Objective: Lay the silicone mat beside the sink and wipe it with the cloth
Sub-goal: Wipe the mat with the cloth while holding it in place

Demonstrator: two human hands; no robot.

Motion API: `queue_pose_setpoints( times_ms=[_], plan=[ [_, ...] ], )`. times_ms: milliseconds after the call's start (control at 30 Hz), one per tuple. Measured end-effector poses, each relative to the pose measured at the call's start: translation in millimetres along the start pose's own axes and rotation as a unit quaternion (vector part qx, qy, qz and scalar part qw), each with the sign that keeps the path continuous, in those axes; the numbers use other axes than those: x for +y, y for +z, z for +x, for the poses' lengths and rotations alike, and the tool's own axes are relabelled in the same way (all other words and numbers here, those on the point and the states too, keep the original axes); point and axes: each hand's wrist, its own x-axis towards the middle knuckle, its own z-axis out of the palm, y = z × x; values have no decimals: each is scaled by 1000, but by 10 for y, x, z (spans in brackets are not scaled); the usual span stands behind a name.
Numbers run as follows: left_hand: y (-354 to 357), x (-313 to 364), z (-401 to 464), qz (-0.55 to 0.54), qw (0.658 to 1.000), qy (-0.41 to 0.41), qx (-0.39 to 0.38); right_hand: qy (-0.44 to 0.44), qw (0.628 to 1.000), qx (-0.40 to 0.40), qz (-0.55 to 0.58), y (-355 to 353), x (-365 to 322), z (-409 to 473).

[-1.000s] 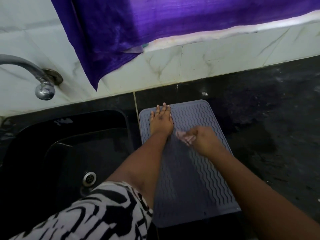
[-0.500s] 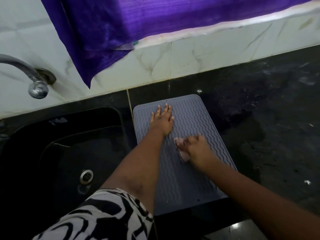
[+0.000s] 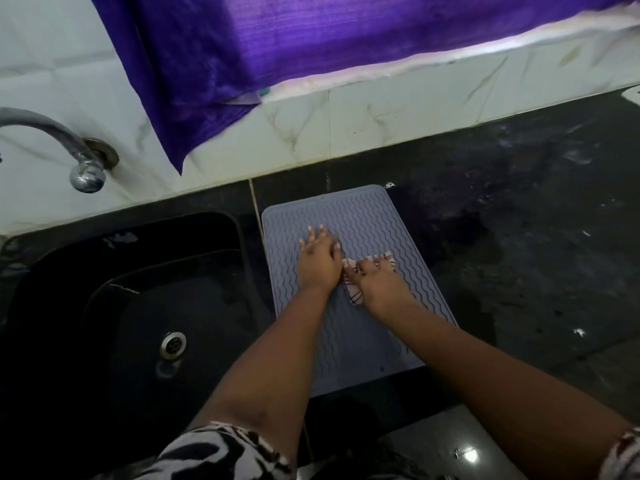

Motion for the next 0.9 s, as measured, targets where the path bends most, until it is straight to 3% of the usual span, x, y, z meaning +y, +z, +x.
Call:
queue_pose_setpoints(
  times_ms=[133, 400, 533, 600, 700, 800, 900],
  plan=[
    [52, -128, -112, 110, 991, 34, -62, -24, 999, 1, -32, 174, 22, -310],
    [24, -16, -153, 151, 985, -8, -80, -52, 996, -66, -26, 288, -19, -1403],
    [14, 4, -268, 138, 987, -19, -82, -61, 989, -115, 75, 265, 46, -1727],
    [-2, -1, -298, 138, 987, -25, -77, -35, 961, -132, 239, 84, 117, -1742],
    [5, 16, -308, 144, 986, -30, -83, 26, 898, -39, 437, -191, 314, -1573],
    [4, 29, -297, 150, 984, -33, -86, 33, 910, 59, 408, -332, 462, -1242],
    [10, 55, -295, 148, 984, -44, -89, 49, 911, 68, 404, -428, 559, -877]
  ],
)
